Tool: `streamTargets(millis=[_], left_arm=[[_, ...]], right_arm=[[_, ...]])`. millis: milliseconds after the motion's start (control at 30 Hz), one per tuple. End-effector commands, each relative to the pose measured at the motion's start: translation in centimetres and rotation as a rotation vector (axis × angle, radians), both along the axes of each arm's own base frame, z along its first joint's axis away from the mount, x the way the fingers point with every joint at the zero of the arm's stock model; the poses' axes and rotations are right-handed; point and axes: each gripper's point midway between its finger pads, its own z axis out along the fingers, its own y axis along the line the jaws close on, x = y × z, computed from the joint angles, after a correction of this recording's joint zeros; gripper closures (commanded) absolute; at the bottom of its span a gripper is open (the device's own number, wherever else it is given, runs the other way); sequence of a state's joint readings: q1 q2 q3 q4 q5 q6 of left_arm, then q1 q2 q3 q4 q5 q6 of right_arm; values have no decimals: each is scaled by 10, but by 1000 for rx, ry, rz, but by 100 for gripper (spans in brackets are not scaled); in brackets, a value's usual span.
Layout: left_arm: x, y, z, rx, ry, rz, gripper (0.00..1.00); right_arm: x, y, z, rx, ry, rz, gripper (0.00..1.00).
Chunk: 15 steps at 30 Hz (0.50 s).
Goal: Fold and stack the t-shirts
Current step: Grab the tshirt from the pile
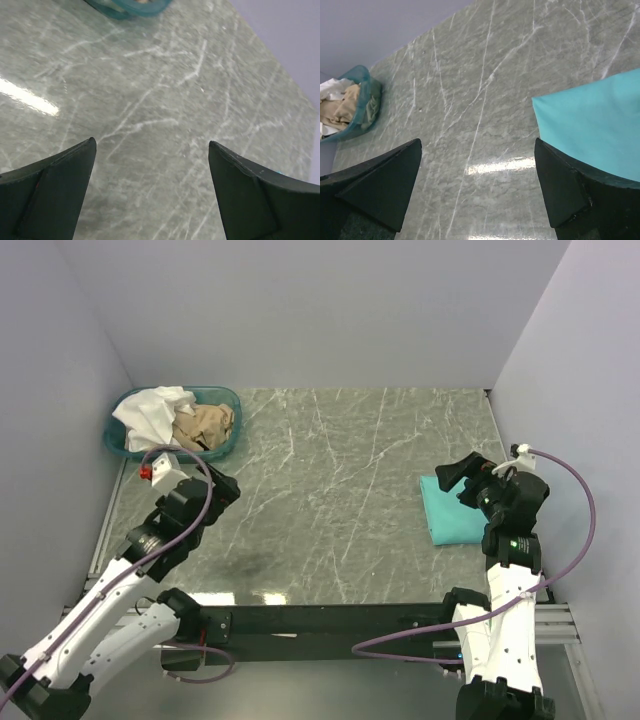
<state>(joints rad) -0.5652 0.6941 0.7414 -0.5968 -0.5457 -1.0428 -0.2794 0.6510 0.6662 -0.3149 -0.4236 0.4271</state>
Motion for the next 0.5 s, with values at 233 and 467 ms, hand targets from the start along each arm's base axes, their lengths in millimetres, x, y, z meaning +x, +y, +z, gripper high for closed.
streamTargets(millis=[233, 467], left_arm=[[87, 44, 53, 89, -59, 234, 1], [174, 109, 57, 98, -16, 285, 1]], right_arm=[[4, 11, 19, 30, -51, 59, 0], [4, 13, 6, 29, -25, 84, 0]])
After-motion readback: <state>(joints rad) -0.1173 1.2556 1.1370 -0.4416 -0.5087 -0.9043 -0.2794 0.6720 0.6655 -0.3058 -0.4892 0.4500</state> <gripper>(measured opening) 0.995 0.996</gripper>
